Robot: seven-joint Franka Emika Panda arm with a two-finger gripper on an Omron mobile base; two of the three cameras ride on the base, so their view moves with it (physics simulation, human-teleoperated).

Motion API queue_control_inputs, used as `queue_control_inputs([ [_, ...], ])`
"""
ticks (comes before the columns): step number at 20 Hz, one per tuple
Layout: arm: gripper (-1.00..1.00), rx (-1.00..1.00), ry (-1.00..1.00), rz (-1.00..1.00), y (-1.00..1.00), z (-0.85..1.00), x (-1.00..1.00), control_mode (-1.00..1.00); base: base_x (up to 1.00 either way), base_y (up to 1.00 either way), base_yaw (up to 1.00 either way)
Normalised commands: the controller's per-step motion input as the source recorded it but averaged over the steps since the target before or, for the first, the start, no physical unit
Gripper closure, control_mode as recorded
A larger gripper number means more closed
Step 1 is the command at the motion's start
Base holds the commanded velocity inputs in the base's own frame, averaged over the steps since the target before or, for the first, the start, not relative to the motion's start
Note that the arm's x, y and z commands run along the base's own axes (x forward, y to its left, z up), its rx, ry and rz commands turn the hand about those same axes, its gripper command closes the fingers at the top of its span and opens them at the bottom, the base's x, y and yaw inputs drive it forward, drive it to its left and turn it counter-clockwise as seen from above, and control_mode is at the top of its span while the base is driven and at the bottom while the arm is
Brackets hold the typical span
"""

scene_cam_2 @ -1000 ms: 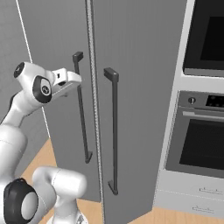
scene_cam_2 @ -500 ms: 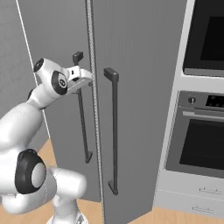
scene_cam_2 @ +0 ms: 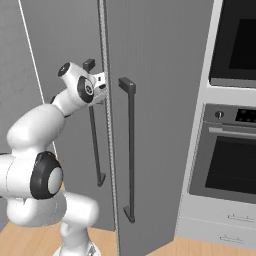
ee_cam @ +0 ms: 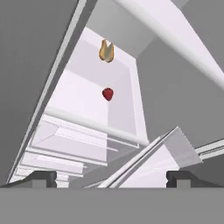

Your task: Take the strawberry from the fridge and place it on top of the pancake, located on the dining counter.

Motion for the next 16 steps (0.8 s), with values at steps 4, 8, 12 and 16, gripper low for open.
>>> queue_control_inputs([
  [4, -1.0, 0.04, -0.01, -0.05, -0.93, 0.0, -0.25, -1.0, 0.0, 0.0, 0.0],
  [8, -1.0, 0.05, -0.01, -0.1, -1.0, 0.0, -0.49, -1.0, 0.0, 0.0, 0.0],
  [12, -1.0, 0.05, -0.04, -0.13, -0.98, 0.04, -0.62, -1.0, 0.0, 0.0, 0.0],
  [16, -1.0, 0.02, 0.0, -0.15, -0.8, 0.06, -0.27, -1.0, 0.0, 0.0, 0.0],
])
